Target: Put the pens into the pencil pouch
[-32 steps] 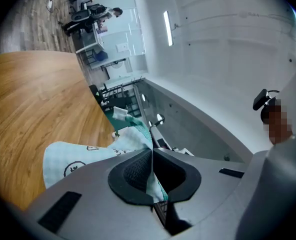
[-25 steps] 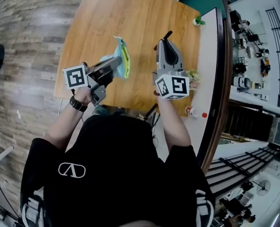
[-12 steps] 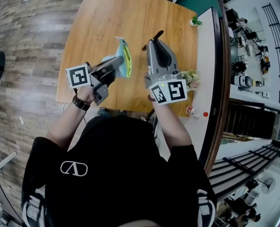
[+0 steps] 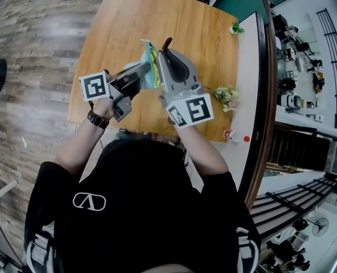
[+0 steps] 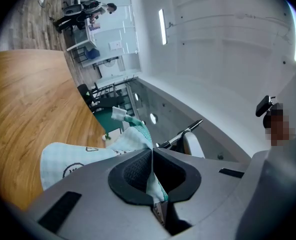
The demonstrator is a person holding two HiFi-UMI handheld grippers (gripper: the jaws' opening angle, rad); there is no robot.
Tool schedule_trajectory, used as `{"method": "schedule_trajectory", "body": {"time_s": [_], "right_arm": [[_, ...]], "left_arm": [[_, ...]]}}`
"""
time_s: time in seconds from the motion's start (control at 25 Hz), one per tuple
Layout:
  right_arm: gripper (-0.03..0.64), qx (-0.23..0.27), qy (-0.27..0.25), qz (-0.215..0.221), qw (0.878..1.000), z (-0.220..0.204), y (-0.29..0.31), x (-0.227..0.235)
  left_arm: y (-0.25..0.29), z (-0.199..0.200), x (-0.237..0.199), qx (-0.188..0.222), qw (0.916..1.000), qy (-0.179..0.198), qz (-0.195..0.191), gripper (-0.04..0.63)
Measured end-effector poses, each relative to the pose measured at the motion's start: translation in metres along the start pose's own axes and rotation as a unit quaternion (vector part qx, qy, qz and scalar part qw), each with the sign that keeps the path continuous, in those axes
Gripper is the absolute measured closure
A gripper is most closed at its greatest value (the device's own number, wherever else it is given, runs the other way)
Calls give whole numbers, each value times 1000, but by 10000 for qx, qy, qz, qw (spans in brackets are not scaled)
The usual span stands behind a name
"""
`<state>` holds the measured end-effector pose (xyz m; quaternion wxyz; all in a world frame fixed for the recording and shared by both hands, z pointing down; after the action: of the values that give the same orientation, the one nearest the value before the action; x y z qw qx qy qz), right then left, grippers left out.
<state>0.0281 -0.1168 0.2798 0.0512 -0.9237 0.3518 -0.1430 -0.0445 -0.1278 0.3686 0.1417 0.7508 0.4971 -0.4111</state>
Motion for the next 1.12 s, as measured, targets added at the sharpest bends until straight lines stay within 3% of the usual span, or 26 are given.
{"method": "schedule_trajectory", "body": {"time_s": [0.28, 0.52, 0.64, 0.72, 0.92, 1.12], "right_arm": [[572, -49, 185, -68, 9998, -5, -12, 4], [572, -391, 815, -139, 9958, -25, -16, 8], [570, -570, 836, -95, 9948, -32, -18, 4], [467, -541, 850, 15, 9949, -30, -19, -1], [460, -555, 711, 108, 9959, -25, -19, -5], [462, -335, 652, -107, 9973, -15, -29, 3]], "left_arm": [[1, 12, 20, 330, 9991, -7, -277, 586], [1, 18, 21, 491, 9983, 71, -299, 586], [2, 22, 23, 506, 9981, 131, -325, 586], [1, 24, 22, 513, 9981, 147, -307, 586], [-1, 28, 17, 529, 9982, 150, -242, 586], [-3, 25, 9, 510, 9985, 178, -127, 586]]}}
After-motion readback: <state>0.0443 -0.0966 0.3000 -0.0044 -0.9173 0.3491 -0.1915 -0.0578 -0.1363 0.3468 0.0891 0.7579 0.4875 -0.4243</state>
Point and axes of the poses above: the fingertips, and each gripper's own axes: y forward along the fingers, x to its right, z out of its top, the point moved 3 cm from there along -y, backward along the fingers, and after that the axes turned 15 degrees about y, right-handed, at the moved point
